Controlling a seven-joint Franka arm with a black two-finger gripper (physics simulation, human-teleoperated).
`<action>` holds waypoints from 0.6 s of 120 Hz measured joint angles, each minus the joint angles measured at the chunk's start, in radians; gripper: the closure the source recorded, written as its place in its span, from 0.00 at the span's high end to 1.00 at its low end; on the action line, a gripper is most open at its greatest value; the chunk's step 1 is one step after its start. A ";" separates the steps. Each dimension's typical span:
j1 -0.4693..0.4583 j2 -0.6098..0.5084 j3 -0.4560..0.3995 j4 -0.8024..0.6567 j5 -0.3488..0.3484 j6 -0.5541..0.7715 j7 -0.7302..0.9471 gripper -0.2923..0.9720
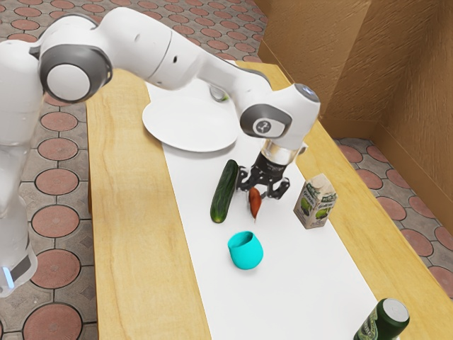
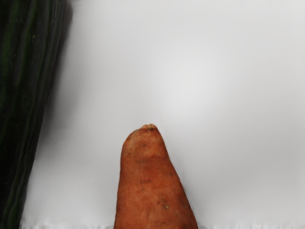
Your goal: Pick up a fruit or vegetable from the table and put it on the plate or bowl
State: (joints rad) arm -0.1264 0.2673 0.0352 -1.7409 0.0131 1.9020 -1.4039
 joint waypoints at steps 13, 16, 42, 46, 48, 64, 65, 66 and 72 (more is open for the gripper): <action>-0.002 -0.050 -0.001 0.009 -0.001 -0.053 0.005 0.33; -0.004 -0.068 -0.001 0.010 -0.001 -0.070 0.008 0.33; 0.065 -0.215 0.039 0.012 0.031 -0.247 0.127 0.33; 0.099 -0.222 0.041 0.012 0.048 -0.266 0.159 0.33; 0.115 -0.225 0.043 0.012 0.056 -0.275 0.176 0.33; 0.256 -0.224 0.048 0.039 0.135 -0.322 0.317 0.33; 0.265 -0.221 0.048 0.041 0.139 -0.323 0.326 0.33; 0.274 -0.219 0.047 0.043 0.143 -0.325 0.335 0.33; 0.322 -0.192 0.044 0.057 0.160 -0.325 0.392 0.33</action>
State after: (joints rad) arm 0.1953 0.0755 0.0788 -1.6839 0.1728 1.5768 -1.0116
